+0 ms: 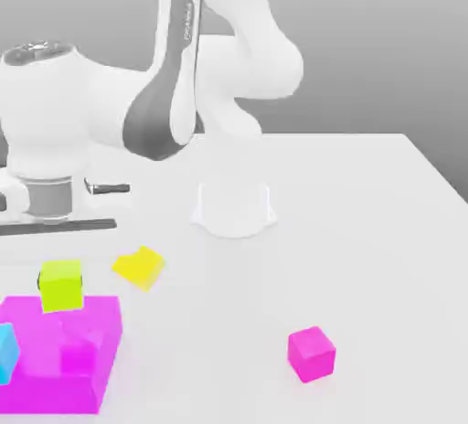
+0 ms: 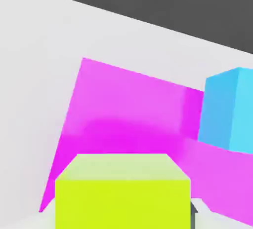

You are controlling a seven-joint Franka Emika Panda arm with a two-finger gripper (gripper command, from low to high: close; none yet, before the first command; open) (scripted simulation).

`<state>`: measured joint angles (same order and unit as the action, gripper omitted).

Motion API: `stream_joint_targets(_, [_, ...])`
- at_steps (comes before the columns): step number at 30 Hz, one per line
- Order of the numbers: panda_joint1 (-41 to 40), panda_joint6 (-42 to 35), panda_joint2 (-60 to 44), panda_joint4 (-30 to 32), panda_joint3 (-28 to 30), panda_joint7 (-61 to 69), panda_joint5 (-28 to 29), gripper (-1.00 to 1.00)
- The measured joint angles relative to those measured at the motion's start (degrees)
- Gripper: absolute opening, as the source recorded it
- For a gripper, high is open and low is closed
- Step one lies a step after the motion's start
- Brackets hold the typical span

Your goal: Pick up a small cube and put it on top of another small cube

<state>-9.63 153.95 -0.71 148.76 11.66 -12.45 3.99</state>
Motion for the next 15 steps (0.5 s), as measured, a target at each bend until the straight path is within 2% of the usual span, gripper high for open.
stream_joint_targets(15, [23.5,-2.9,3.2,2.4,-8.4,-38.3,-0.7,-1.0])
